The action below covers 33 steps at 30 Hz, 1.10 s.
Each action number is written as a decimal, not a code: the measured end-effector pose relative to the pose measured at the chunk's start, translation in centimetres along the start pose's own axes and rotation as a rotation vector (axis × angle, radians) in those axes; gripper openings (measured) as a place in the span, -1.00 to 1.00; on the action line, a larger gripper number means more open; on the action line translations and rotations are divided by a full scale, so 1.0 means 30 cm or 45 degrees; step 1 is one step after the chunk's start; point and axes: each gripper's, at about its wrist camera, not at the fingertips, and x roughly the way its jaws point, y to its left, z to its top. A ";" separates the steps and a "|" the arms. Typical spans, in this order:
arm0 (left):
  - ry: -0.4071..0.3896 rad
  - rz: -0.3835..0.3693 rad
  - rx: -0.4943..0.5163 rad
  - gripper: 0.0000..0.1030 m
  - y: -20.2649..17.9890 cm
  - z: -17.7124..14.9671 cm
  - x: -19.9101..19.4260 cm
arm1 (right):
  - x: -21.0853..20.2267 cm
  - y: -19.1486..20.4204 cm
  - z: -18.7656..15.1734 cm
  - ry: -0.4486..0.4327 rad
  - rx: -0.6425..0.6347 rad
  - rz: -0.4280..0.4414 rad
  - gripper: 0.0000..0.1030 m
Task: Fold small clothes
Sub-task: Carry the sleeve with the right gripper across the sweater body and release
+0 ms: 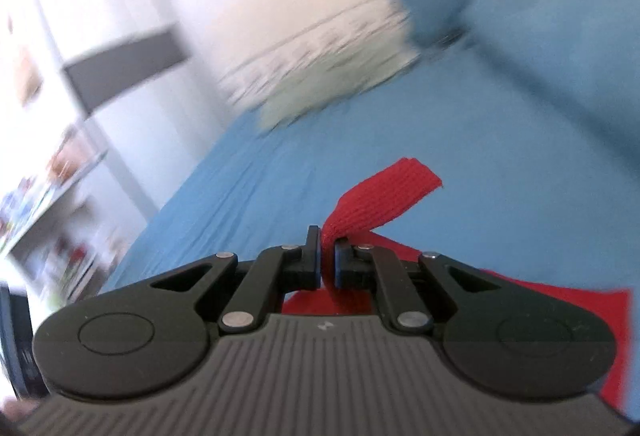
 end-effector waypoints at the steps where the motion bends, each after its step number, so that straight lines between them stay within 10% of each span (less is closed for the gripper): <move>1: -0.004 0.022 -0.005 0.99 0.038 -0.017 0.004 | 0.054 0.050 -0.057 0.050 -0.035 0.037 -0.59; 10: 0.151 -0.047 -0.138 0.98 0.224 -0.163 0.088 | 0.292 0.257 -0.524 0.403 -0.311 0.021 -0.59; 19: 0.150 -0.172 -0.106 0.98 0.239 -0.178 0.091 | 0.350 0.354 -0.569 0.420 -0.532 0.013 -0.44; 23: 0.175 -0.293 -0.091 0.98 0.172 -0.170 0.134 | 0.326 0.379 -0.578 0.424 -0.606 0.034 0.51; 33: 0.202 -0.540 0.040 0.86 -0.062 -0.216 0.220 | 0.040 0.228 -0.591 0.445 -0.703 -0.050 0.58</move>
